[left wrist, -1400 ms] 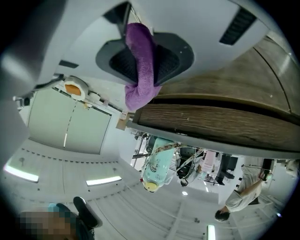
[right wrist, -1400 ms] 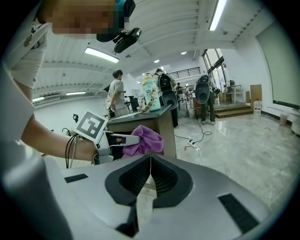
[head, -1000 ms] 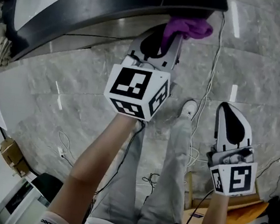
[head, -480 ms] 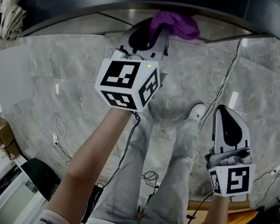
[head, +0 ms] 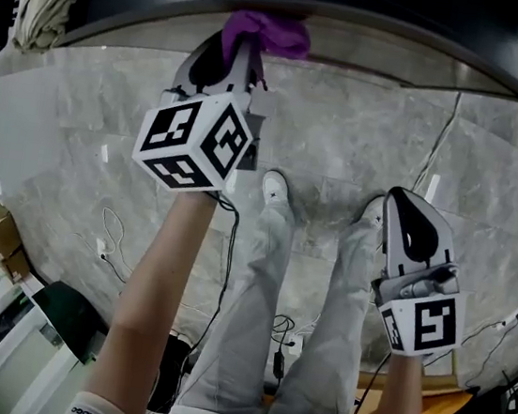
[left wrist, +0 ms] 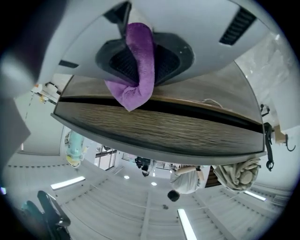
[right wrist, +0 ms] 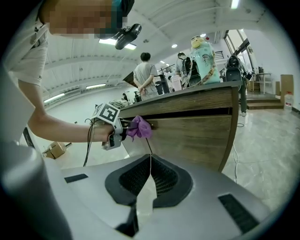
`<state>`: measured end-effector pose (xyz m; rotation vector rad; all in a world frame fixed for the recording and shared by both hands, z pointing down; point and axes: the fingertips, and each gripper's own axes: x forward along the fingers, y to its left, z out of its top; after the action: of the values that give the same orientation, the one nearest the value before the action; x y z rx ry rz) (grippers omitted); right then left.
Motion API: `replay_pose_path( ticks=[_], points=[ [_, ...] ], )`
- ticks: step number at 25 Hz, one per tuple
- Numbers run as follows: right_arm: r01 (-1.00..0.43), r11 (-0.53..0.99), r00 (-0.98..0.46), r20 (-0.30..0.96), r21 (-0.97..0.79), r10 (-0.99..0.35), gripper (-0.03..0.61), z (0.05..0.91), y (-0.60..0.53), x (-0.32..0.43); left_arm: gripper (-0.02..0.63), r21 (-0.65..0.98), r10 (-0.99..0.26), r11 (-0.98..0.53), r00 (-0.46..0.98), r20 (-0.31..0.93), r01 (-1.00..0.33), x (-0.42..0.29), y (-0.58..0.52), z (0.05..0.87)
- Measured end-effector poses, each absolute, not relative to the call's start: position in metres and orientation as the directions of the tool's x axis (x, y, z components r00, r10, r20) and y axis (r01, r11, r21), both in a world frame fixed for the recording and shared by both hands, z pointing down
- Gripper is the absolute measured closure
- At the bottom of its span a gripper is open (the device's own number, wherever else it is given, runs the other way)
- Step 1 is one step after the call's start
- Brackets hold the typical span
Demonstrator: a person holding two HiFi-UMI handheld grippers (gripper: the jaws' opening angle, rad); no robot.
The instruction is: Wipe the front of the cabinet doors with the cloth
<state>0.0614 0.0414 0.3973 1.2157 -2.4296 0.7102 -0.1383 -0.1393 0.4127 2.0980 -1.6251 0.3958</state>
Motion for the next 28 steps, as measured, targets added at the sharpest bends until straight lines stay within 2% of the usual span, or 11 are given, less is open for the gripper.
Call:
replay_pose_path(
  ticks=[5, 9, 21, 28],
  points=[
    [-0.792, 0.533, -0.607, 0.484, -0.299, -0.63, 0.552, 0.396, 0.041, 0.046, 0.525, 0.172, -0.853, -0.152, 0.218, 0.475, -0.973, -0.151, -0.133, 0.41],
    [-0.789, 0.531, -0.612, 0.477, -0.31, -0.631, 0.552, 0.397, 0.045, 0.053, 0.526, 0.224, -0.849, -0.164, 0.253, 0.464, -0.961, -0.129, -0.114, 0.411],
    [-0.815, 0.487, -0.576, 0.525, -0.314, -0.627, 0.552, 0.408, 0.083, 0.173, 0.526, 0.296, -0.719, -0.379, 0.48, 0.502, -0.877, 0.091, -0.076, 0.454],
    [-0.869, 0.357, -0.493, 0.544, -0.341, -0.679, 0.551, 0.433, 0.099, 0.253, 0.526, 0.307, -0.688, -0.391, 0.498, 0.529, -0.867, 0.163, -0.087, 0.483]
  ],
)
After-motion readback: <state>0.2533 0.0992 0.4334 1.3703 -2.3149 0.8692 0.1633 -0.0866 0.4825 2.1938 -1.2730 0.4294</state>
